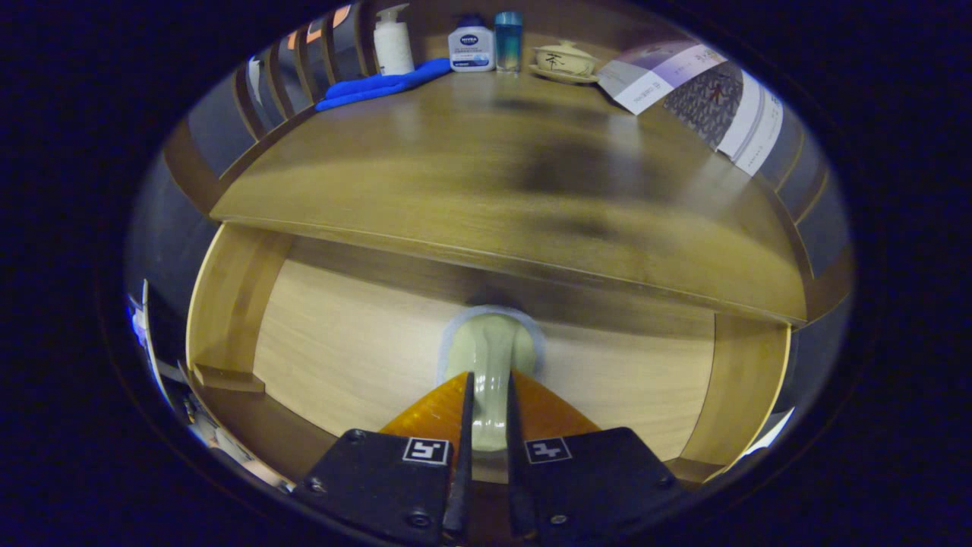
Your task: Pull open the drawer, take out the items inside it, and place them on the countertop above the cabinet.
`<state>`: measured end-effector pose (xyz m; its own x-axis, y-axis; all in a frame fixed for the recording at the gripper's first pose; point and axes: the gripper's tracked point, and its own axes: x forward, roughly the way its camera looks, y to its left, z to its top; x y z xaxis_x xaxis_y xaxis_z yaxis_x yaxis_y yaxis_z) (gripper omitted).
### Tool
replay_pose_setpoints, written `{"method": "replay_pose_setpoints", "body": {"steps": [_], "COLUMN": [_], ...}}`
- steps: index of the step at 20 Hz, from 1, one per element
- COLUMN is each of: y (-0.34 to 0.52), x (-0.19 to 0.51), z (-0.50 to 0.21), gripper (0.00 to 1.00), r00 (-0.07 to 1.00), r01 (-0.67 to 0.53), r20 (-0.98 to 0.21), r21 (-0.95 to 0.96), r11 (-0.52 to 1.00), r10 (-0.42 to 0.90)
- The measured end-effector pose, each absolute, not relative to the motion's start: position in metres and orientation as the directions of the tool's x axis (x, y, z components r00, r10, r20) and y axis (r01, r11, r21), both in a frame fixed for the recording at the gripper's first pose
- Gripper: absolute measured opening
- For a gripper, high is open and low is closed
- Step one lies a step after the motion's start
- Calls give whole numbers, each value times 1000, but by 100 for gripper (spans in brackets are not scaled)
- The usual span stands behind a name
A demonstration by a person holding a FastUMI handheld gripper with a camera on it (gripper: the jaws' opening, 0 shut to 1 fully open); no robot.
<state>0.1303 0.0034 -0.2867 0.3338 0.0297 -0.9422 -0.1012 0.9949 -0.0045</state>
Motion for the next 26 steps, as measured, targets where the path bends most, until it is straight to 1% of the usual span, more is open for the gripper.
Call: {"method": "replay_pose_setpoints", "body": {"steps": [5,11,14,20,23,26], "y": [0,-7,-19,-19,-14,-7], "x": [125,117,116,116,123,144], "z": [-276,-232,-206,-170,-154,-142], "gripper": [18,17,17,17,17,17], "r00": [344,391,419,419,434,456], "r01": [-120,-139,-140,-164,-178,-166], "r20": [-938,-920,-908,-908,-901,-890], "r21": [-13,-36,-68,-85,-92,-84], "r11": [993,990,988,983,980,983], "r10": [30,21,-3,-9,-6,1]}}
